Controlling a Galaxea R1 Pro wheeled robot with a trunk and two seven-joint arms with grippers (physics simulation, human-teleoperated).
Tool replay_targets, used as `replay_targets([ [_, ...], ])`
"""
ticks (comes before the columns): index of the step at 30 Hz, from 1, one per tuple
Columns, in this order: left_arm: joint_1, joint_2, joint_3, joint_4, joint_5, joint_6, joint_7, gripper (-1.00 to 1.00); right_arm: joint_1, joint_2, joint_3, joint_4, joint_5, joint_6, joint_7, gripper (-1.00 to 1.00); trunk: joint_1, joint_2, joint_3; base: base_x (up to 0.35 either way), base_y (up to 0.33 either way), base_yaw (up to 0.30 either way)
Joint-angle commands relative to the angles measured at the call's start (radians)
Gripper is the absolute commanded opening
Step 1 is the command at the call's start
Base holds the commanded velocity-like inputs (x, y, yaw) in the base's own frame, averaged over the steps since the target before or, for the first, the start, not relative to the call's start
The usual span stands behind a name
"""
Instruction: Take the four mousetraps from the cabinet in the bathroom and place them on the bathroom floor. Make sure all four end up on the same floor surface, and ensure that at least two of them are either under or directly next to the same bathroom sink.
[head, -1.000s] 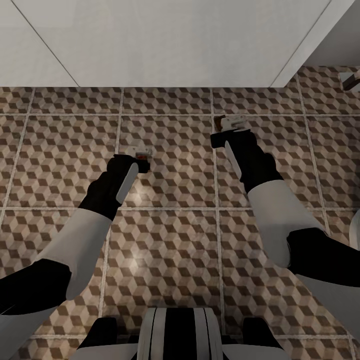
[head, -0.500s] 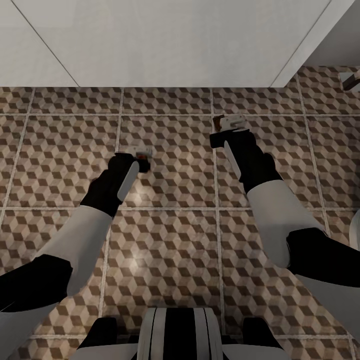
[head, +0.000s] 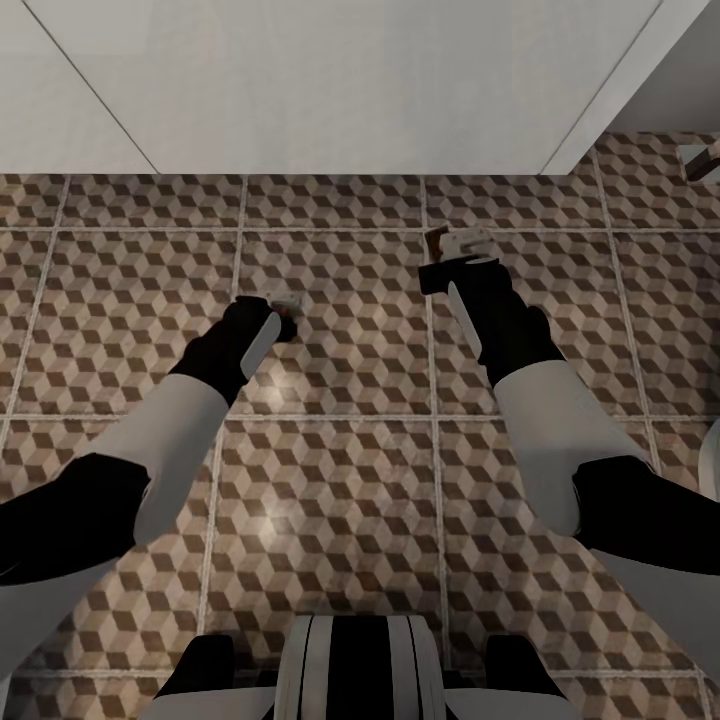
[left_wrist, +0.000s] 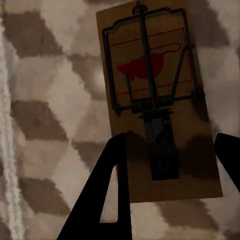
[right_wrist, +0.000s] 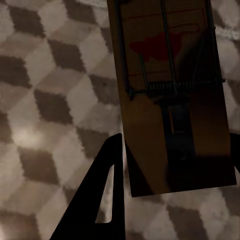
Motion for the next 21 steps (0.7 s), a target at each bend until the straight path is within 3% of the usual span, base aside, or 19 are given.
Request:
replay_targets([
  [1,-0.003,0.001,-0.005,0.005,0.011,-0.002,0.008,-1.00,0.000,0.000,0.002,-0.001,0.005,0.004,-0.002,-1.00,0.000,0.000,-0.001,0.000,0.000,0.000],
  [7,-0.007,0.002,-0.005,-0.002,0.011,-0.027,0.008,-1.00,0.000,0.000,0.002,-0.007,0.005,0.001,-0.001,-1.00,0.000,0.000,-0.001,0.000,0.000,0.000],
  [14,-0.007,0.004,-0.004,-0.093,0.012,-0.031,0.008,-1.00,0.000,0.000,0.002,-0.011,0.005,0.001,-0.001,-1.00,0.000,0.000,-0.001,0.000,0.000,0.000],
  [21,-0.007,-0.002,-0.004,-0.116,0.013,-0.030,0.009,-1.00,0.000,0.001,0.004,-0.011,0.005,0.001,-0.002,-1.00,0.000,0.000,-0.001,0.000,0.000,0.000],
])
